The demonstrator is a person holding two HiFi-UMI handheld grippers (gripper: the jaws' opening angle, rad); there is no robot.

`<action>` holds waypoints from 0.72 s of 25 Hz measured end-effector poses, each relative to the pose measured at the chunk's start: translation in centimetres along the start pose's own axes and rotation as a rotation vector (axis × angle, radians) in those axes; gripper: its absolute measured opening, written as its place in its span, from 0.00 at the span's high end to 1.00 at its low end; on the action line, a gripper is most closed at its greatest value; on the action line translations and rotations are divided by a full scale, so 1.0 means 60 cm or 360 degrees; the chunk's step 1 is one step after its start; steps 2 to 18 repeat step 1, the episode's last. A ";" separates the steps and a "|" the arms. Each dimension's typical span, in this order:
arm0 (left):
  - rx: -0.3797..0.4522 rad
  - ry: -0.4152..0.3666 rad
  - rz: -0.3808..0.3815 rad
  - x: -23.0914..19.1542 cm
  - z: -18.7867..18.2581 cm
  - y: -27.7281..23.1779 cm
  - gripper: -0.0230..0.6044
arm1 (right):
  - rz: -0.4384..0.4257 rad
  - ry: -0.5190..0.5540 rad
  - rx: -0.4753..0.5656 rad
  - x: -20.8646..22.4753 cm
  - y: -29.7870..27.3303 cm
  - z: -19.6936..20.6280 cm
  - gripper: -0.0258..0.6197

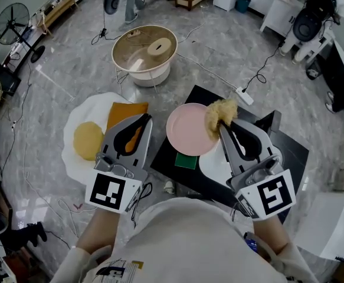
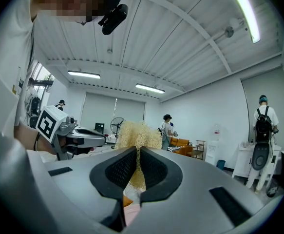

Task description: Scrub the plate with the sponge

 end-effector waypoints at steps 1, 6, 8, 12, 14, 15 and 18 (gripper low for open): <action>-0.0004 -0.0026 0.0002 -0.002 0.002 0.001 0.92 | 0.0003 0.0000 0.0001 0.001 0.000 -0.001 0.89; -0.0004 -0.0026 0.0002 -0.002 0.002 0.001 0.92 | 0.0003 0.0000 0.0001 0.001 0.000 -0.001 0.89; -0.0004 -0.0026 0.0002 -0.002 0.002 0.001 0.92 | 0.0003 0.0000 0.0001 0.001 0.000 -0.001 0.89; -0.0004 -0.0026 0.0002 -0.002 0.002 0.001 0.92 | 0.0003 0.0000 0.0001 0.001 0.000 -0.001 0.89; -0.0004 -0.0026 0.0002 -0.002 0.002 0.001 0.92 | 0.0003 0.0000 0.0001 0.001 0.000 -0.001 0.89; -0.0004 -0.0026 0.0002 -0.002 0.002 0.001 0.92 | 0.0003 0.0000 0.0001 0.001 0.000 -0.001 0.89; -0.0004 -0.0026 0.0002 -0.002 0.002 0.001 0.92 | 0.0003 0.0000 0.0001 0.001 0.000 -0.001 0.89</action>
Point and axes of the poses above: the fingertips, and each gripper's own axes: y backward along the fingers, x to its right, z out of its underside, the point moved 8 cm from there along y, backward along the fingers, and after that the axes turned 8 degrees about y, right-handed, at the moved point
